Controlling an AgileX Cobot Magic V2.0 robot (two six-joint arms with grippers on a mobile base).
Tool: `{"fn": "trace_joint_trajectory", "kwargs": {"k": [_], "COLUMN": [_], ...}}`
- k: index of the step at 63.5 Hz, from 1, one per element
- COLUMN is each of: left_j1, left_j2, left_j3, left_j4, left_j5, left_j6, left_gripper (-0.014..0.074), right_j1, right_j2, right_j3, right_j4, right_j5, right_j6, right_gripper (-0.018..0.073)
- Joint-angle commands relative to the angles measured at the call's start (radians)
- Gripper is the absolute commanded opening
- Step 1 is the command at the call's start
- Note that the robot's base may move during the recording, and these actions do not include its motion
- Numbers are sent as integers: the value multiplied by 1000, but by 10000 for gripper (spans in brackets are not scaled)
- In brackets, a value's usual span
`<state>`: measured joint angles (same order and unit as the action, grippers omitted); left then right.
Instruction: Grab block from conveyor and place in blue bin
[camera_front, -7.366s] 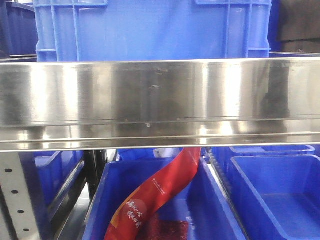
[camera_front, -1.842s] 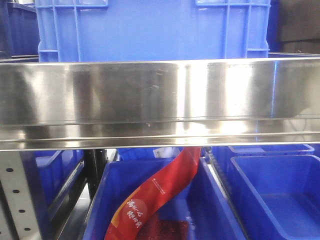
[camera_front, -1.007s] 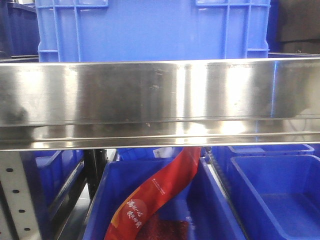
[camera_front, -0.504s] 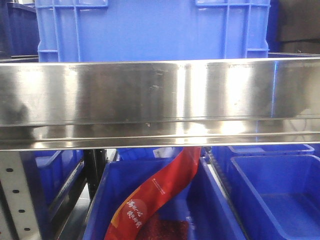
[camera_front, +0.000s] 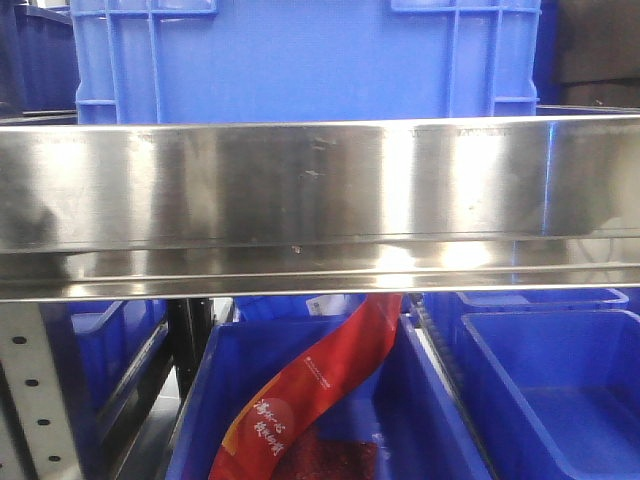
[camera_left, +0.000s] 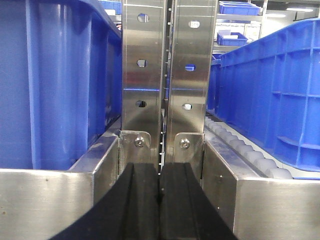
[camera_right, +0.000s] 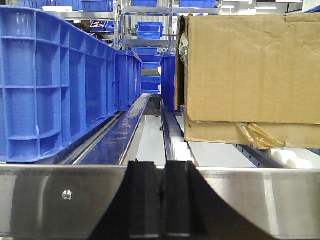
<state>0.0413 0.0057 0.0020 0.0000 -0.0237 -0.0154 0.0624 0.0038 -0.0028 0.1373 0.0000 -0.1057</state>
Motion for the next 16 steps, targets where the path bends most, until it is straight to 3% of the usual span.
{"fn": "trace_joint_trajectory", "kwargs": {"k": [1,16], "left_j1": [-6,-6], "left_j2": [-6,-6], "left_j3": [-2,-2], "left_j4": [0,0], "left_j5": [-18,-18], "left_j6": [5,5], "left_gripper": [-111,-111], "right_j1": [-4,-4], "right_j2": [-4,-4], "right_j3": [3,3], "right_j4": [-7,-7], "right_j5": [-16,-16], "right_j6": [-2,-2], "right_gripper": [-168,-168]}}
